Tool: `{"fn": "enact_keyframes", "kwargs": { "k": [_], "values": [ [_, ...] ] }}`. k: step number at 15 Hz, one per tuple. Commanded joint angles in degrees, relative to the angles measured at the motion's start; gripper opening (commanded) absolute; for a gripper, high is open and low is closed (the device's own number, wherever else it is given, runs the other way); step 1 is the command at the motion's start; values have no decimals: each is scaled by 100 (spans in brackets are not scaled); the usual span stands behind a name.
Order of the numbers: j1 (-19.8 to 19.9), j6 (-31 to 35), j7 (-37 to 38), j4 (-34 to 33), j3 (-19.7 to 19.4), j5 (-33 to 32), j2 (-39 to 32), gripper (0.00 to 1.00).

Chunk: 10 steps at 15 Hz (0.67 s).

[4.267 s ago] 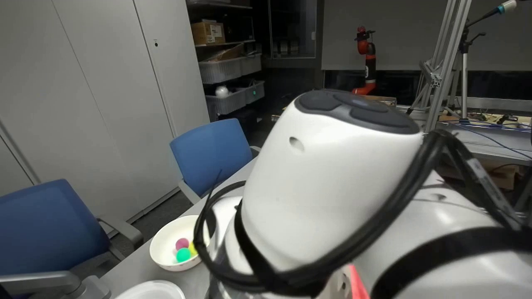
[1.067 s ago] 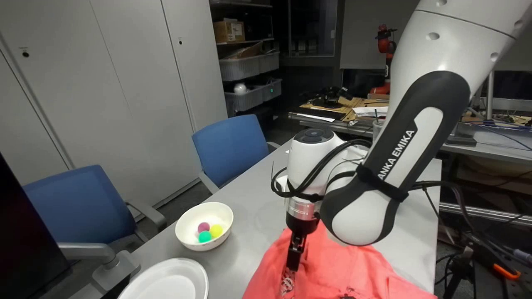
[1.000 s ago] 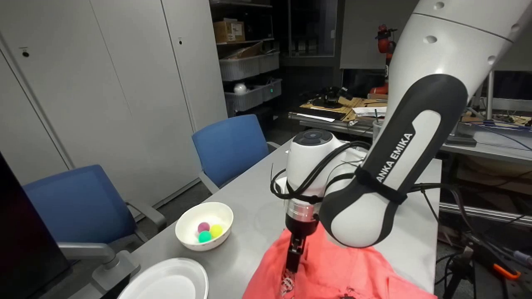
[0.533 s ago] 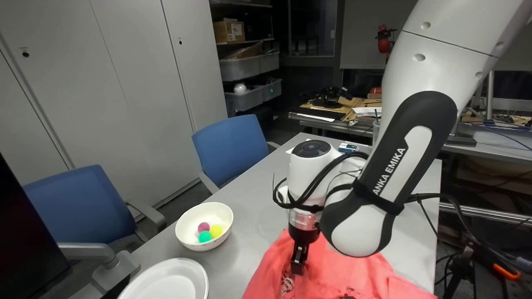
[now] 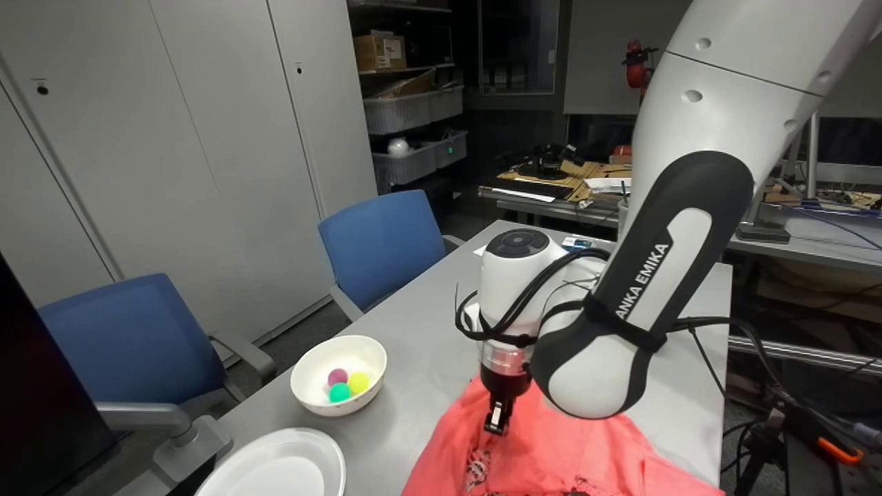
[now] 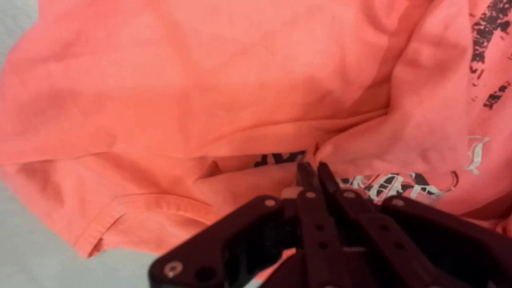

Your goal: Unfold the sweatshirt

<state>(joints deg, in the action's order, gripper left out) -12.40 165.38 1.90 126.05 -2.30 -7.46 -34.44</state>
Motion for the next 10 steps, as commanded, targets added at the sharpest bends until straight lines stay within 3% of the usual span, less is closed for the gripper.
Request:
{"fn": "enact_keyframes", "kwargs": {
  "k": [1,4,10],
  "values": [
    [-579,-34,387,134,-708,-504,347,1],
    [-1314,-51,859,336,-1760,-1452,773,1],
    [-2984,-437,2745,611,-4438,-4311,1515,1]
  ]
}}
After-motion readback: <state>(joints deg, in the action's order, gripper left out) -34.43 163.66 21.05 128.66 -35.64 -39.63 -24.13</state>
